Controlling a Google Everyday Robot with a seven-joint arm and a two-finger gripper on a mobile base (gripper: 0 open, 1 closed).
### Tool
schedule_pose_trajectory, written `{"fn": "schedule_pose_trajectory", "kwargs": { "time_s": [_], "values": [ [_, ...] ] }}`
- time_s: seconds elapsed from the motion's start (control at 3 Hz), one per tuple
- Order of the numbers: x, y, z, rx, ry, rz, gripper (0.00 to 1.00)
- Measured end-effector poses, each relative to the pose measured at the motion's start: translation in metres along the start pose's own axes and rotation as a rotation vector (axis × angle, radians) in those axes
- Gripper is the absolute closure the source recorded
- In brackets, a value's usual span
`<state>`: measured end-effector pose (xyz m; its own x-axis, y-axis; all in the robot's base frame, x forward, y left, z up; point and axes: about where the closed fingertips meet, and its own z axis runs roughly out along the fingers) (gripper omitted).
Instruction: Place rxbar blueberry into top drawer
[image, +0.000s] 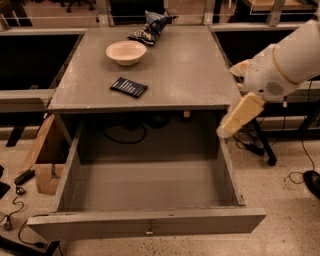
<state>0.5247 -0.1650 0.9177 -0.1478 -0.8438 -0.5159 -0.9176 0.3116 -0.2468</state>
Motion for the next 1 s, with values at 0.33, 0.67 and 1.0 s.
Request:
{"fn": "schedule_pose_trajectory", "kwargs": {
  "time_s": [0.33, 0.67, 1.0],
  "values": [
    [-0.027, -0.02, 0.049, 0.016, -0.208, 0.031, 0.0],
    [-0.056, -0.059, 0.073, 0.132, -0.37, 0.095, 0.0],
    [-0.058, -0.067, 0.07, 0.162, -0.375, 0.096, 0.0]
  ]
}}
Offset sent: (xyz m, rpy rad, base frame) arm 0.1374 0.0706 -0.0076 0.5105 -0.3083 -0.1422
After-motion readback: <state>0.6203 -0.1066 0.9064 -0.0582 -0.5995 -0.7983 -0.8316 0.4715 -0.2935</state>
